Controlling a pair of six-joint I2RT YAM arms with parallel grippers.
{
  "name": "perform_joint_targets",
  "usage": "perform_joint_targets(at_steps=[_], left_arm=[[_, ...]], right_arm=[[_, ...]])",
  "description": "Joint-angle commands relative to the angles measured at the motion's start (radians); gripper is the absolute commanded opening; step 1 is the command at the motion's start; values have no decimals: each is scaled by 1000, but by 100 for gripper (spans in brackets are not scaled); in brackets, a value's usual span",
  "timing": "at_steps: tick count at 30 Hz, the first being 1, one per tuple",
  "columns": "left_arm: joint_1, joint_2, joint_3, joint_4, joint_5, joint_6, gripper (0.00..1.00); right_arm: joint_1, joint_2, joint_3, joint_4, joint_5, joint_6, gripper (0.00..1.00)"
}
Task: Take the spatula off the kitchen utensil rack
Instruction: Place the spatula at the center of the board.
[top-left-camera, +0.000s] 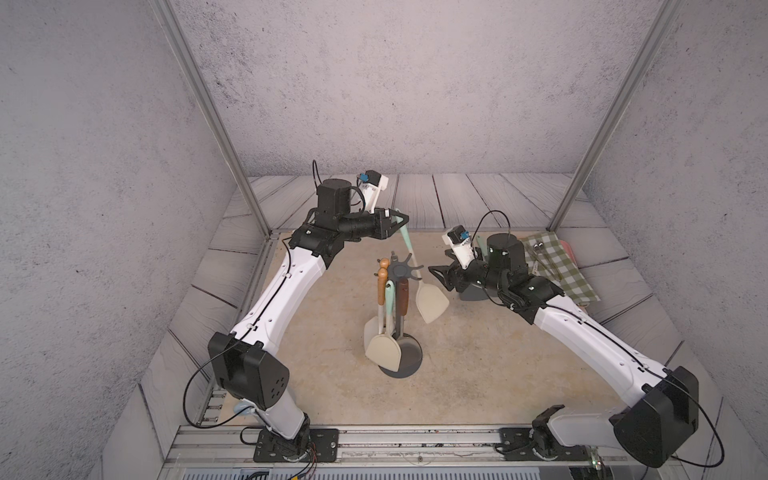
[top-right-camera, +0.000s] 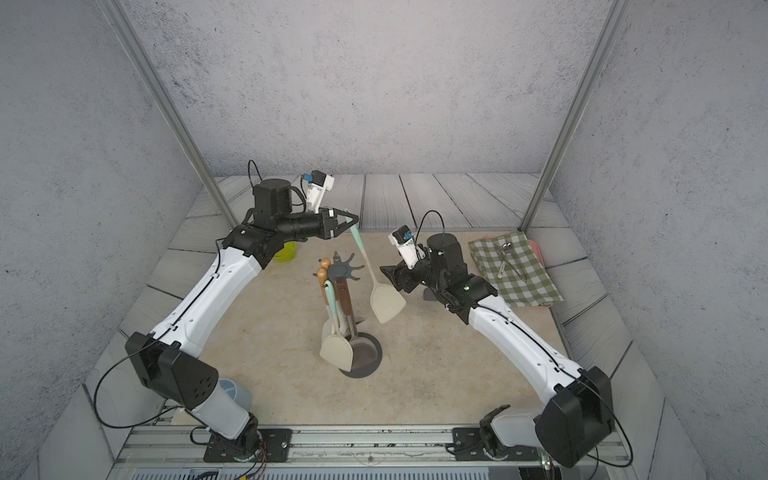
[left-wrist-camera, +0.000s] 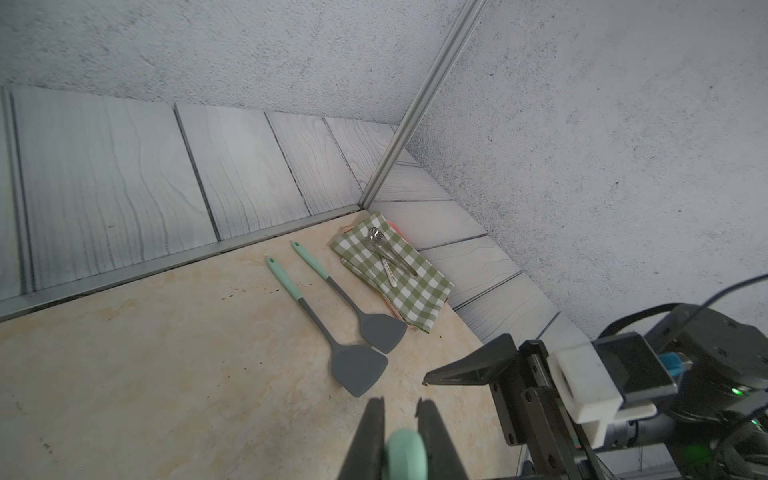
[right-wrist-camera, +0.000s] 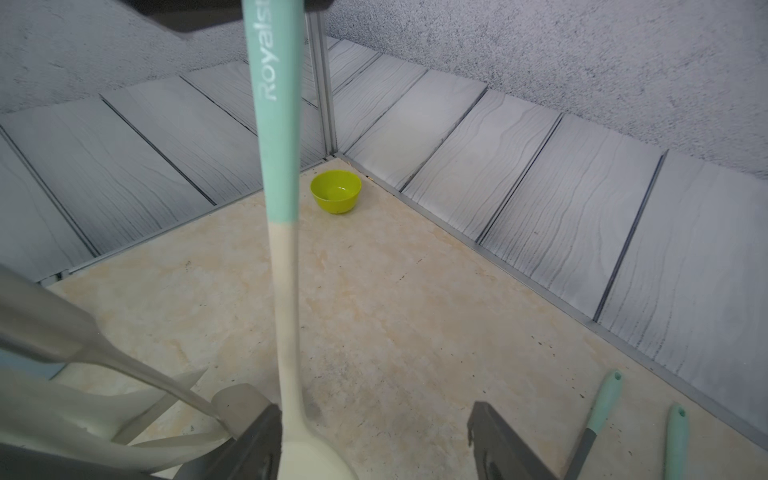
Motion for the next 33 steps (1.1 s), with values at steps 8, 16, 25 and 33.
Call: perform_joint_targets(at_steps=[8,16,25,33], left_arm=[[9,46,-9,129,97,-69,0],[9,55,-16,149,100,-81,0],[9,33,-45,123,2,-97,44],[11,-233,-304,19,-415,-51,99]], right_arm=[[4,123,50,51,-216,99,63],[4,154,25,75,-163,123,33],[6,109,-19,78,-117,145,0],[6,64,-61,42,-5,186,0]])
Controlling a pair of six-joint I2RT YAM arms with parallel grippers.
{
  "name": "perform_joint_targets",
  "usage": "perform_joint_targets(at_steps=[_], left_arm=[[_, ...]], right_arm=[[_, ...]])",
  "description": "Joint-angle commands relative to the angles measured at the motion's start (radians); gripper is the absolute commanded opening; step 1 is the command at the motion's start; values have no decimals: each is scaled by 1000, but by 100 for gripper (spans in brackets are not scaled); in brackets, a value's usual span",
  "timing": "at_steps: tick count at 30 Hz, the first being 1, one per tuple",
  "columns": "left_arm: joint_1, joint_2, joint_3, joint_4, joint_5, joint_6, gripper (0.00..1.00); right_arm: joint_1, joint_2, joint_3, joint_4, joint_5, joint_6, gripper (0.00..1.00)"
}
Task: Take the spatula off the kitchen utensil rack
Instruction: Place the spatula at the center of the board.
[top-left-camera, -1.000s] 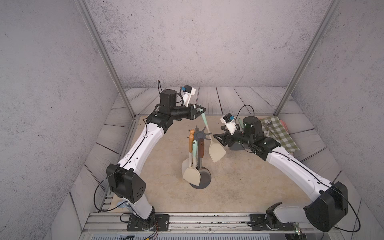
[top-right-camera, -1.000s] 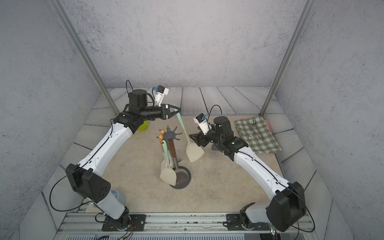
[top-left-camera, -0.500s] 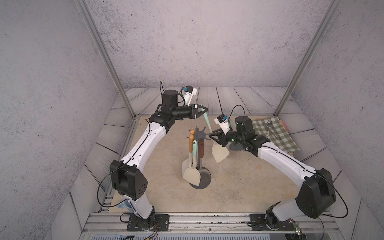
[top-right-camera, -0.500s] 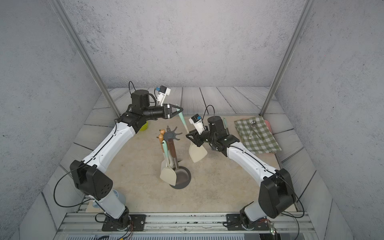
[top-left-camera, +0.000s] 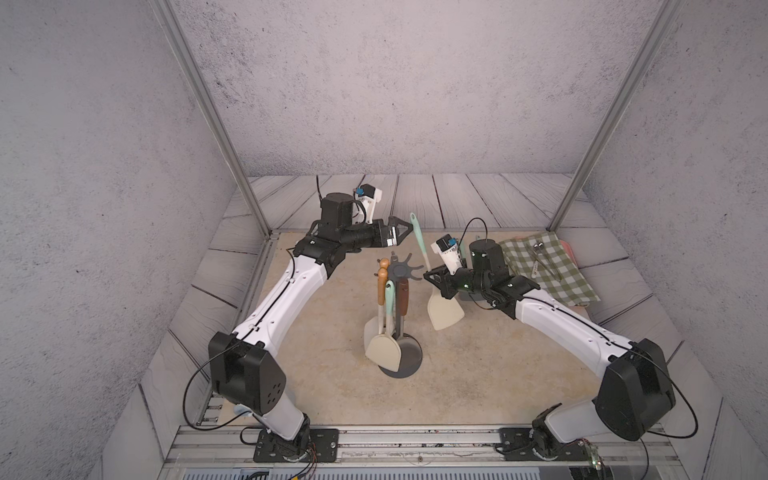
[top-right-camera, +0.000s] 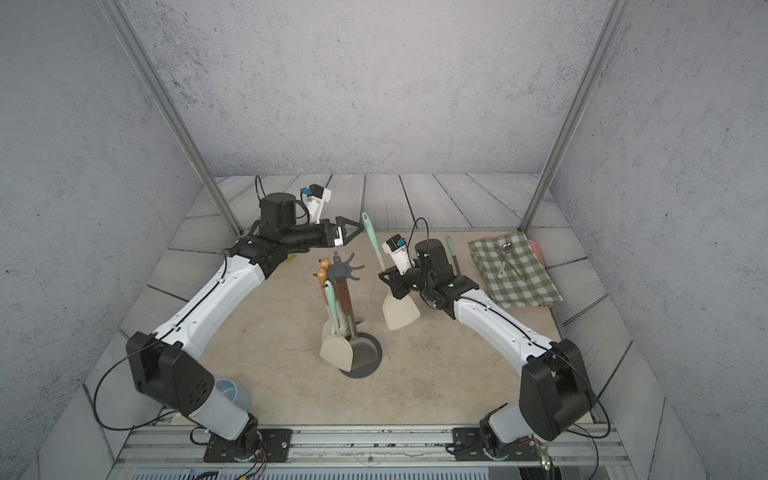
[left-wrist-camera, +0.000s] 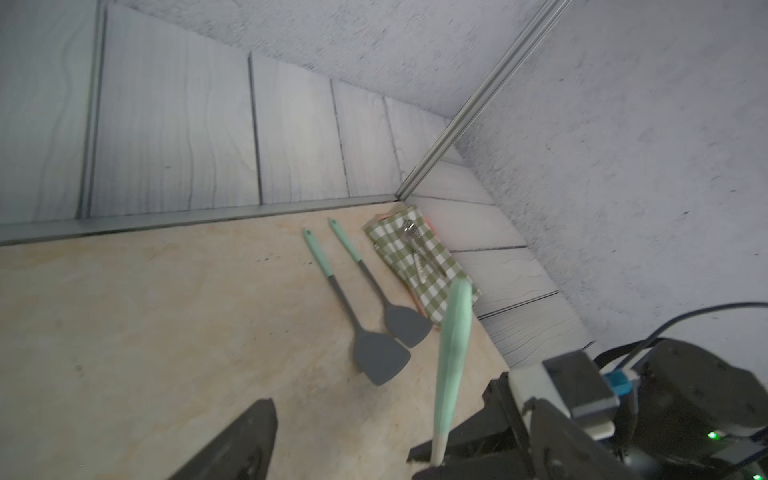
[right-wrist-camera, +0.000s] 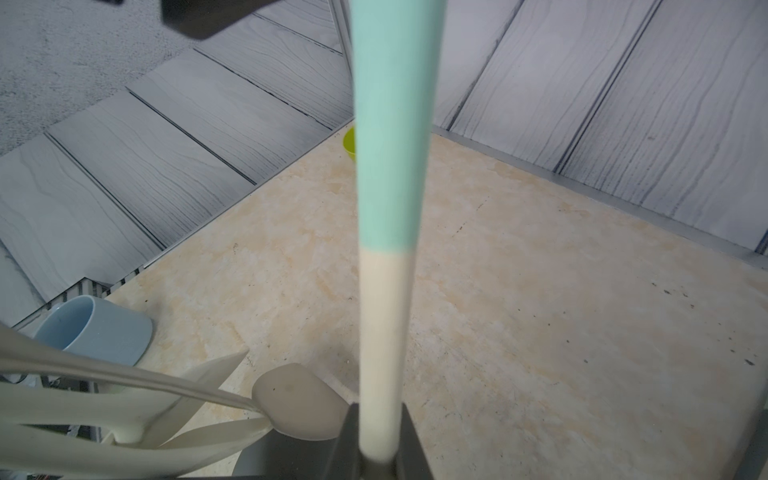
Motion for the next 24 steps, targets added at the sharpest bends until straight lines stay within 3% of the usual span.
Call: perform_joint_targets(at_steps=[1,7,14,17,24], left_arm=[[12,-157,-120,-21,-242,29,99],[81,-389,-471,62,-479,-26,99],[115,-530,-926,350,-503,-135,100],[115,-562,-1008,433,-499,-124,99],[116,-582,-1019,452,-427,-142,100]], right_arm=[[-3,-55,-15,-11,75,32,0],[-4,-66,-39,-27,155,67,0],[-5,-17,-4,-69,271,139,0],[-6,48,56,-108,351,211,0],[-8,267,284,-259,427,263,0]])
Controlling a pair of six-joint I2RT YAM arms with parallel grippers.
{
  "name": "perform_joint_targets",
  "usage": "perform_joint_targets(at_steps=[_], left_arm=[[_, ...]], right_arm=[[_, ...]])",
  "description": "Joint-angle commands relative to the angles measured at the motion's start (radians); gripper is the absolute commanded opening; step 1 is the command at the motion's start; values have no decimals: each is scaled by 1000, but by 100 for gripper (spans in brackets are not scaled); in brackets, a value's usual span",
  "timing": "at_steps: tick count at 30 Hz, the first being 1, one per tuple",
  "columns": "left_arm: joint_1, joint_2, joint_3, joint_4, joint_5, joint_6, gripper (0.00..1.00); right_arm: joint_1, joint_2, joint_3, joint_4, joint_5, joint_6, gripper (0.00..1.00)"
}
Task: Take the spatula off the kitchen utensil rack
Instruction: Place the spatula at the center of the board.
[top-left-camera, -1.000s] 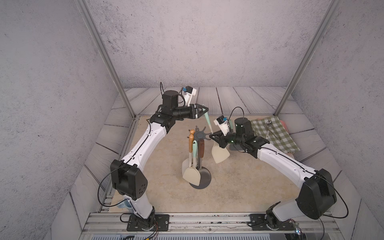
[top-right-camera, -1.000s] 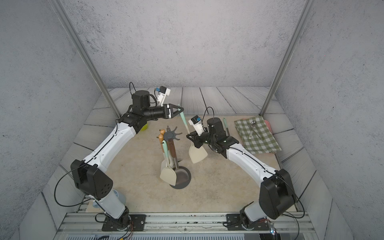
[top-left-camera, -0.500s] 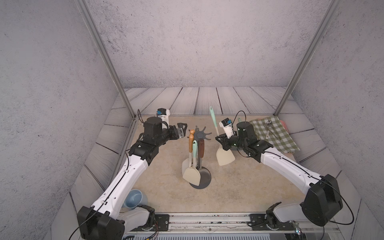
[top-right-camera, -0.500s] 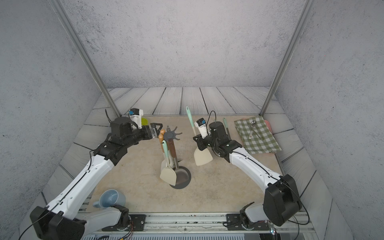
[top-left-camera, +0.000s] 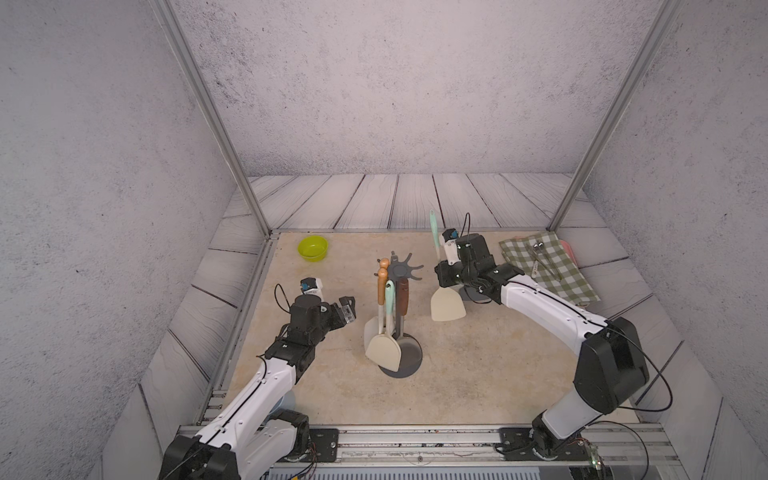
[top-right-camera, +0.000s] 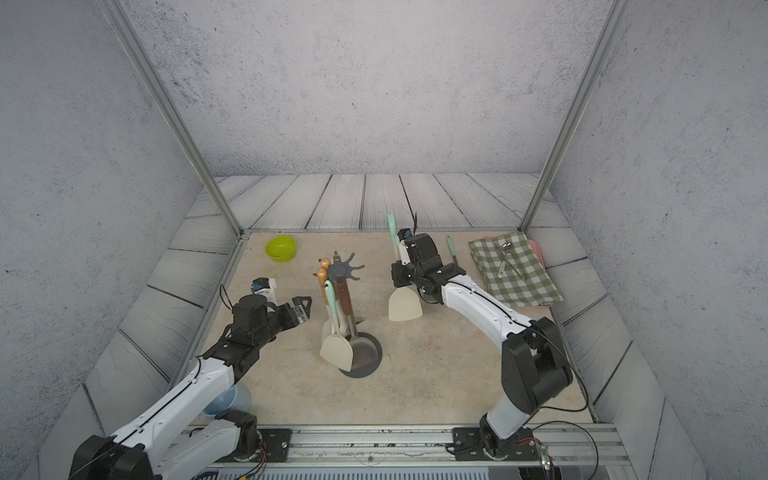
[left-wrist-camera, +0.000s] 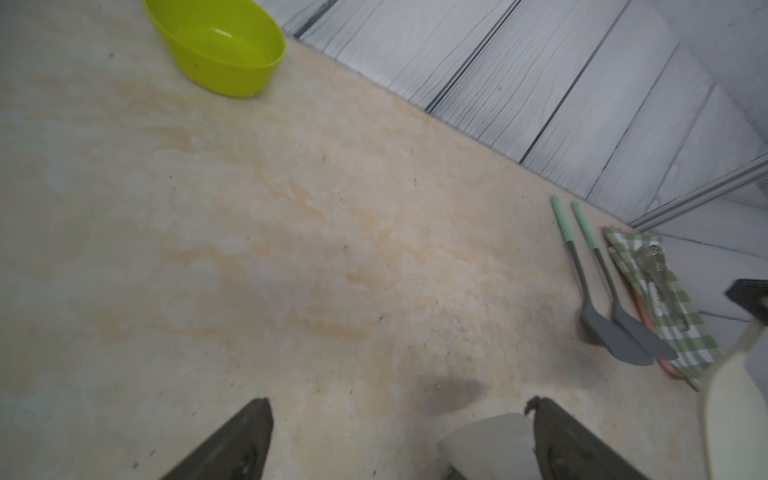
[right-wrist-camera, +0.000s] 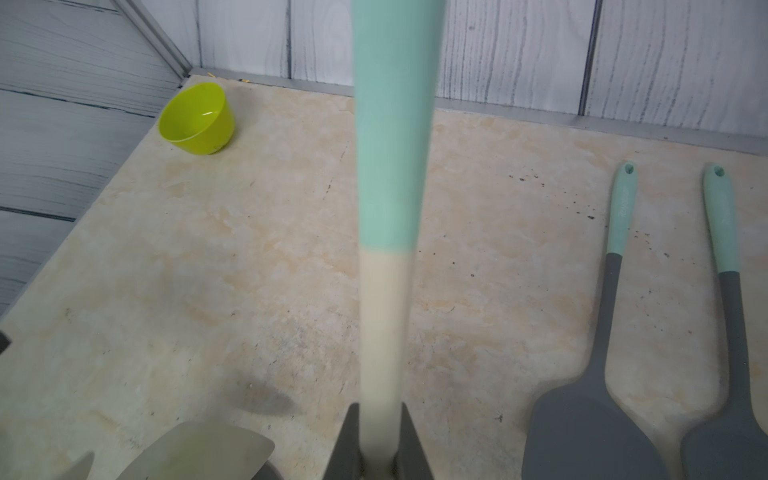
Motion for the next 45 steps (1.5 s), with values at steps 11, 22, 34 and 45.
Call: perform_joint_targets(at_steps=[11,22,34,45], left_arm=[[0,29,35,32,-7,-15,100],[0,-9,2,82,19,-18,99],[0,-3,-1,100,41,-15,99],[0,-15,-4,104,43,-11,99]], right_arm=[[-74,367,397,-241,47,65,0],[-142,598,595,-313,-88,73,0],[-175,733,703,-360,-149,60,0],[-187,801,733,-381,-141,63,8]])
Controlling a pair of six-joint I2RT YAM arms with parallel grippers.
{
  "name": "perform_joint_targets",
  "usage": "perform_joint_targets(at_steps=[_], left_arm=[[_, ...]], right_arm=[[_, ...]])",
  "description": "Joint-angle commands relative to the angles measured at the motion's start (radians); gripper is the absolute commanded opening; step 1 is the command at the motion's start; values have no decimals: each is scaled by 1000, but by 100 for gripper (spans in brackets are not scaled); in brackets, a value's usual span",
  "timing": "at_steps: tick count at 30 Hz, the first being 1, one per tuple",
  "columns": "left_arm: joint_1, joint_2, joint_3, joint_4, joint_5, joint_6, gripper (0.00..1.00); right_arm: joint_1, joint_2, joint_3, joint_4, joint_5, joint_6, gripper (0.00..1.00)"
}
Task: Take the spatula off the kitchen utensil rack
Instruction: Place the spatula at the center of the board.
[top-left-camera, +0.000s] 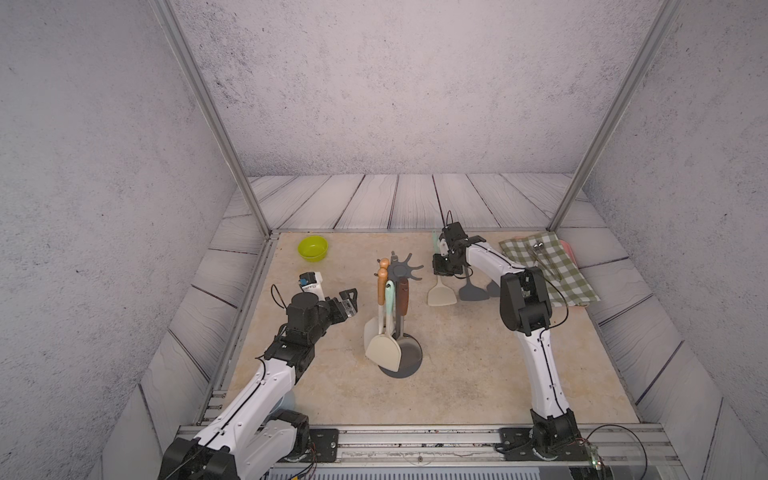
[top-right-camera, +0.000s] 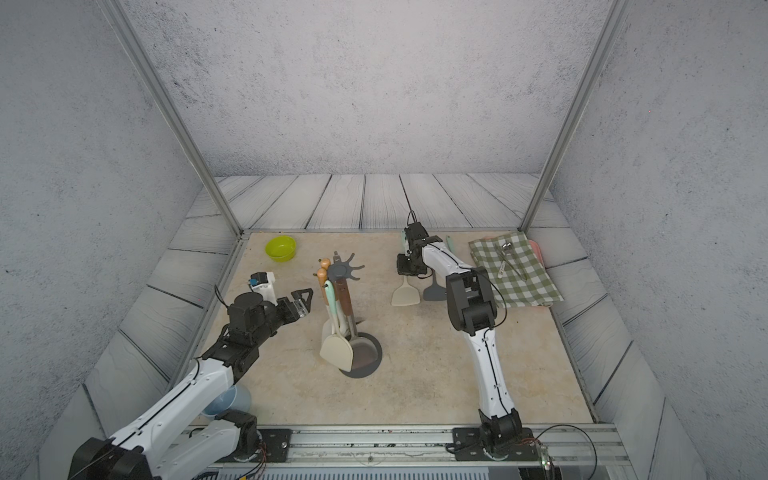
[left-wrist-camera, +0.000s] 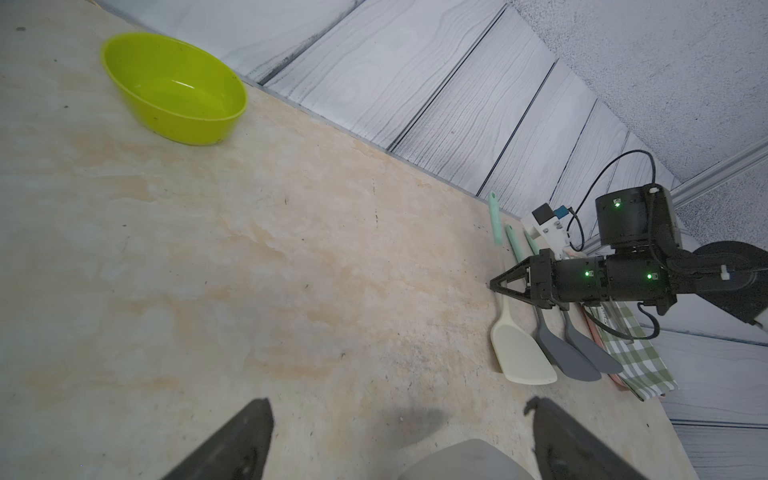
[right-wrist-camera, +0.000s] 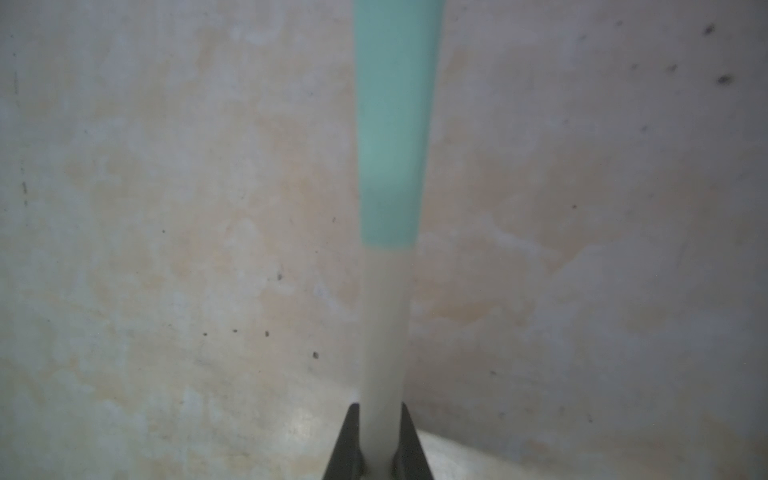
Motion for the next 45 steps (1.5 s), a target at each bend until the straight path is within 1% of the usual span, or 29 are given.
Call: perform_joint_targets(at_steps=[1,7,10,17,25,33,40,45], left_arm=[[0,-15,-8,26,9,2,99],[0,-23,-9,30,14,-2,99],[0,-26,-10,28,17,-3,99],[-1,-39,-11,26,14,2,99],[0,-40,-12,31,23,-4,99],[-2,-84,-29,50,34,-1,99],[-9,-175,-55,54,27,4,99],[-21,-267,-71,45,20,-5,99]], right_arm=[[-6,28,18,-24,7,0,9],[-8,30,13,-28,25,5,13],[-9,32,12,-25,26,10,17],[-9,40,16,-19,25,28,30],[-10,18,18,-29,27,25,37],[-11,-113,-48,-11,9,12,52],[-10,-295,-165,39,-2,9,64],[-11,-460,-279,57,20,-6,72]])
